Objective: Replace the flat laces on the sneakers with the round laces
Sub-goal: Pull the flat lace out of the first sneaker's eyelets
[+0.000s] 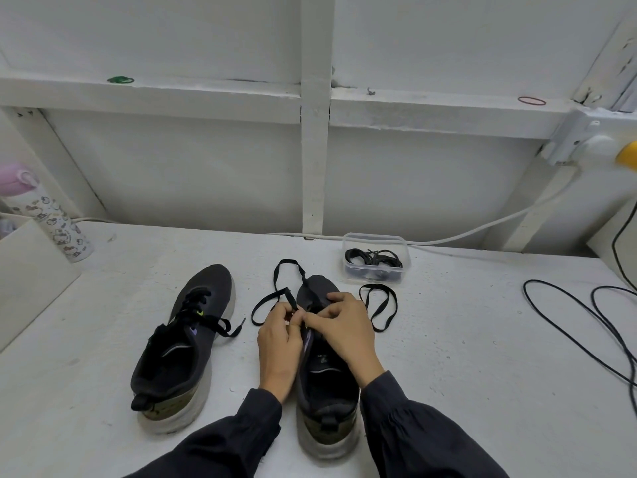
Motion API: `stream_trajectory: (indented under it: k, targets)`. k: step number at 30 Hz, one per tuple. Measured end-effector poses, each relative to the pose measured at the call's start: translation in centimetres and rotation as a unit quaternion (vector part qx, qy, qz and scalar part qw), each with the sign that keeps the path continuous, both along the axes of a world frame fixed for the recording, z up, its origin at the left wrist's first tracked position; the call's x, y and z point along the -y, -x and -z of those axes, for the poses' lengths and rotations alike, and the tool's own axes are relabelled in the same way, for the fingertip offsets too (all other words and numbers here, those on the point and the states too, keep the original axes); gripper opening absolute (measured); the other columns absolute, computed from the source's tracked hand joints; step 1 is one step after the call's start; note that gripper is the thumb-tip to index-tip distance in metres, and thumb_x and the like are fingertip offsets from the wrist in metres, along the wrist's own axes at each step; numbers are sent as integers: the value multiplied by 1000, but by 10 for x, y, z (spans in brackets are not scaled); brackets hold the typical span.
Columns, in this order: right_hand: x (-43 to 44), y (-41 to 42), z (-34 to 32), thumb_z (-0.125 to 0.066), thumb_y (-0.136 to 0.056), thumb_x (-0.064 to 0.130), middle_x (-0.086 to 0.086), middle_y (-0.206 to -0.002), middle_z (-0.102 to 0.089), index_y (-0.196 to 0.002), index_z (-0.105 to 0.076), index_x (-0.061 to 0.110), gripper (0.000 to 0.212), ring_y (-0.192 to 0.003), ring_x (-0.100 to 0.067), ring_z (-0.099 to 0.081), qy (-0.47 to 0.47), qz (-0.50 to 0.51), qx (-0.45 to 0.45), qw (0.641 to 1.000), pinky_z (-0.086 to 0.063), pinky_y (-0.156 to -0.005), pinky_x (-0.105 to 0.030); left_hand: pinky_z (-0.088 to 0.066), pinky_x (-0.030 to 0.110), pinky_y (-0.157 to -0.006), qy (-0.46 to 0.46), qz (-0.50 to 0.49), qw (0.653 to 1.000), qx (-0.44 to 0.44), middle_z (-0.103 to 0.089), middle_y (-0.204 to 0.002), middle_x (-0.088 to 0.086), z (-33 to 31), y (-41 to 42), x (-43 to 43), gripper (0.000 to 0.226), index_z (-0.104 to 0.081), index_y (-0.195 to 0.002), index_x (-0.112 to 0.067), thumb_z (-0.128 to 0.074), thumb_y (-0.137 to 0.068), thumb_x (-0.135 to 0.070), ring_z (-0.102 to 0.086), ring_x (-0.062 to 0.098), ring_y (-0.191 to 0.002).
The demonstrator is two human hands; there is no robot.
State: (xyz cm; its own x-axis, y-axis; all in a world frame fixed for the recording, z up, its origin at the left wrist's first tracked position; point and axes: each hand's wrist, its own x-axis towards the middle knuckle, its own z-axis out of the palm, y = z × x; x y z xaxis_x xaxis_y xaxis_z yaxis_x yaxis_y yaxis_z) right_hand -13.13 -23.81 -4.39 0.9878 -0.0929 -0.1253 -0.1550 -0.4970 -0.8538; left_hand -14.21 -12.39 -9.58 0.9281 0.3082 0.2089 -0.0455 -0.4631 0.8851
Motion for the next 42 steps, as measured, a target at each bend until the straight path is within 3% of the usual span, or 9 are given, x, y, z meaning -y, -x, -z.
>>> stream_trajectory:
  k: [6,13,21,26,31,34,36,39,42]
  targets:
    - [-3,0,2,-64,-59,52,16,-113,-66,-55,-58,32,22,-117,-6,-52,24,-4,12,1000,-40,-97,-45,-41,31,-60,-43,-4,999,5,-64,-78,-1,-2,0,-1,13,-52,-84,-17,-57,-96,-14,-56,17,-62]
    - [-3,2,3,-63,-62,39,26,-109,-57,-61,-70,28,13,-120,-9,-51,6,-2,10,1000,-35,-101,-45,-43,10,-61,14,-19,1000,8,-66,-70,-12,-15,-1,-1,14,-50,-90,-13,-44,-100,-6,-61,-2,-68]
    - [-1,1,8,-70,-69,49,12,-116,-63,-62,-70,31,19,-121,-5,-47,-15,-6,33,999,-40,-98,-43,-52,24,-71,88,-3,996,0,-69,-75,-8,-15,-1,-3,13,-57,-87,-18,-52,-99,-16,-64,3,-72]
    - [11,0,5,-65,-87,15,5,-98,-67,-86,-70,21,8,-94,-7,-60,-96,30,65,993,-46,-86,-28,-52,22,-68,224,-18,974,-26,-70,-80,0,-20,2,-7,13,-63,-90,-13,-54,-98,-16,-64,10,-75]
    - [32,-7,9,-56,-86,-3,2,-104,-67,-98,-71,15,26,-90,-11,-62,-74,29,44,996,-50,-74,-18,-51,31,-77,288,-8,951,-113,-69,-97,3,-19,-1,-24,34,-54,-130,-10,-57,-97,-19,-59,15,-80]
    - [39,-8,12,-59,-83,-5,1,-100,-67,-93,-71,17,26,-82,-3,-60,-55,30,43,997,-43,-62,-6,-47,36,-100,287,35,942,-169,-50,-141,7,-17,4,-25,66,-24,-152,-10,-58,-97,-19,-56,17,-114]
    - [40,-6,12,-66,-81,-1,1,-96,-68,-86,-70,18,20,-76,-2,-59,-48,28,46,997,-43,-63,-6,-33,39,-115,266,43,946,-179,-26,-159,2,-17,8,-18,71,-17,-155,-17,-57,-97,-22,-37,18,-138]
    - [39,-2,13,-70,-81,7,5,-91,-66,-81,-68,24,17,-69,-3,-55,-14,20,54,998,-40,-63,-13,-16,37,-122,226,55,959,-161,1,-162,-14,-20,16,-2,71,-15,-156,-25,-55,-98,-31,-8,10,-149]
    - [39,1,13,-68,-85,16,10,-94,-62,-89,-68,26,11,-76,0,-52,42,-9,69,997,-37,-64,-15,-15,38,-123,216,102,964,-117,-2,-161,-18,-20,19,9,72,-18,-154,-27,-58,-95,-38,-7,1,-148]
